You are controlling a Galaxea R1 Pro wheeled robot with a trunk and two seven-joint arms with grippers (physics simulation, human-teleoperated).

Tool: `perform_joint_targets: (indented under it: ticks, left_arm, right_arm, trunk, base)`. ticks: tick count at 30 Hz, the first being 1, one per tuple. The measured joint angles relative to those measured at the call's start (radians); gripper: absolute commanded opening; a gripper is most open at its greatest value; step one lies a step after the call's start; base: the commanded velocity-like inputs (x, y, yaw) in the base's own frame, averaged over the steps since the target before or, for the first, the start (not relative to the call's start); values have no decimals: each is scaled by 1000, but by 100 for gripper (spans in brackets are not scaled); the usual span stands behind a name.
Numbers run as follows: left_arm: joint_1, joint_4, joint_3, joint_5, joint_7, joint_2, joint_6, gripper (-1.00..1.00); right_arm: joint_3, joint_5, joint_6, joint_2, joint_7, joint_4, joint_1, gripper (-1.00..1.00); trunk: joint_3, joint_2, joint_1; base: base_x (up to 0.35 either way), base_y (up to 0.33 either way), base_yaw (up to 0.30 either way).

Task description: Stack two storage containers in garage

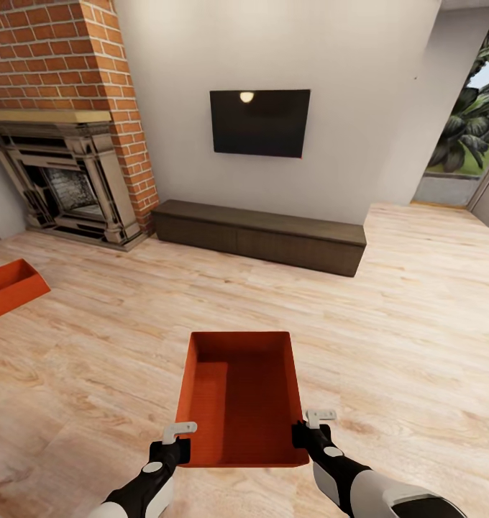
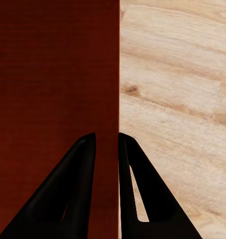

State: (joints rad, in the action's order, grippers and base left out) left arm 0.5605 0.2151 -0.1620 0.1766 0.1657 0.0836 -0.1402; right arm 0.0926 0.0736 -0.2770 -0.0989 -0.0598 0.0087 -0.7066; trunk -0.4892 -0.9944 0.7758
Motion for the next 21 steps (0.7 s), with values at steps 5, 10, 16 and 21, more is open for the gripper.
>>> perform_joint_targets:
  ticks: [5,10,16,21]
  left_arm:
    - [0,0,0,0,0,0,0,-100]
    - [0,0,0,0,0,0,0,-100]
    - [0,0,0,0,0,0,0,-100]
    - [0,0,0,0,0,0,0,-100]
  right_arm:
    - [0,0,0,0,0,0,0,-100]
    - [0,0,0,0,0,0,0,-100]
    - [0,0,0,0,0,0,0,-100]
    - [0,0,0,0,0,0,0,-100]
  trunk:
    - [8,0,0]
    - [15,0,0]
    - [25,0,0]
    - [32,0,0]
  base:
    - [0,0,0]
    - [0,0,0]
    - [0,0,0]
    - [0,0,0]
